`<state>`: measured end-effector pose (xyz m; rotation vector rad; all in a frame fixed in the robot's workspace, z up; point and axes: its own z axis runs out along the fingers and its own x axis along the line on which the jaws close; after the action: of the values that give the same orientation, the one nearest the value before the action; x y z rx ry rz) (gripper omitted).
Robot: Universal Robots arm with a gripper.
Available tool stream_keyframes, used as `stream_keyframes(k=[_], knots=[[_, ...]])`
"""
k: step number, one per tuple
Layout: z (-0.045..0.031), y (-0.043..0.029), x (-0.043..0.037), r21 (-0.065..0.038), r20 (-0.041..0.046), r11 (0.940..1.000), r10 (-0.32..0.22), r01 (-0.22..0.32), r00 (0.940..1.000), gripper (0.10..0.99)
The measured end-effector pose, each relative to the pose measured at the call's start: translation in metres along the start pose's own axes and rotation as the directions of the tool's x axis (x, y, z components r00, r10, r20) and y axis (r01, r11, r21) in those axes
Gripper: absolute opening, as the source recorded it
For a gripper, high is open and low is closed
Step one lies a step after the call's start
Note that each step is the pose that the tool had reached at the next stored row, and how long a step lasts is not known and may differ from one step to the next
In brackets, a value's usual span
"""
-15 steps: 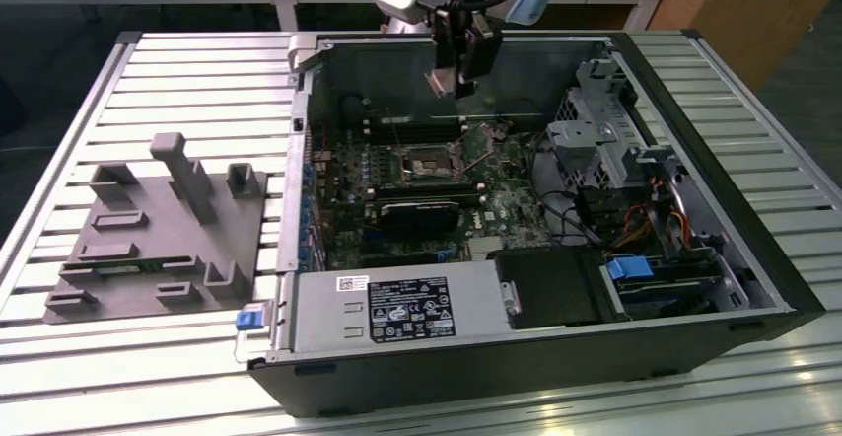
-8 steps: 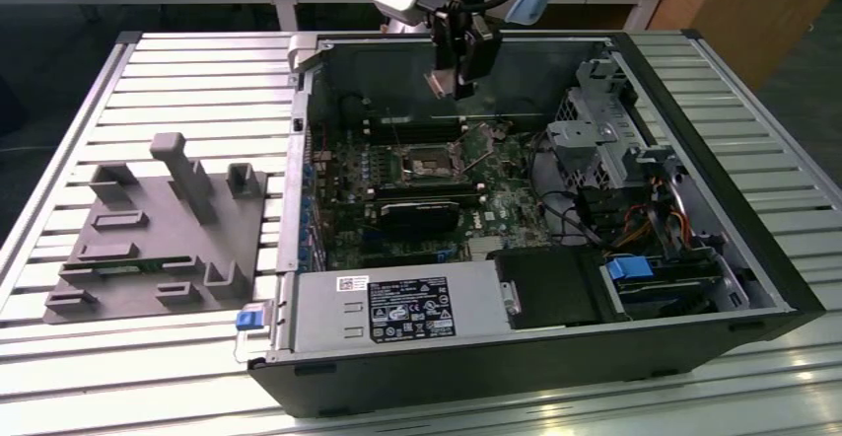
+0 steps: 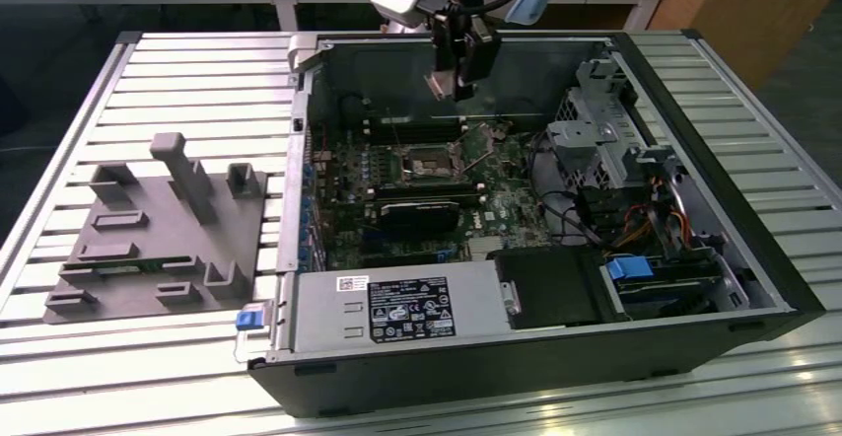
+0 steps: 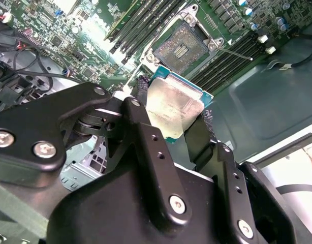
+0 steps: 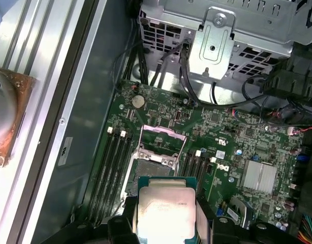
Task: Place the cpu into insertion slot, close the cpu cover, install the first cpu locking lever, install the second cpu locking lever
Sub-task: 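Place the cpu into insertion slot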
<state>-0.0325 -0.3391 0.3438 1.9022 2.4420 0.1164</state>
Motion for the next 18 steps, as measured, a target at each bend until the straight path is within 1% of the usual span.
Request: stream_keyframes(k=[6,12,15,18], knots=[[0.0031,-0.0003,0.0,0.0,0.0001,1.0,0.001,-0.001,1.0,0.541],[0.0093,-0.0008,-0.0001,0.0,0.0004,1.0,0.004,-0.004,1.0,0.541],[0.0122,-0.0011,-0.0001,0.001,0.0022,0.9999,0.017,-0.017,0.9999,0.541],[0.0145,-0.0013,0.0002,0.0,0.0046,0.999,0.044,-0.044,0.999,0.541]])
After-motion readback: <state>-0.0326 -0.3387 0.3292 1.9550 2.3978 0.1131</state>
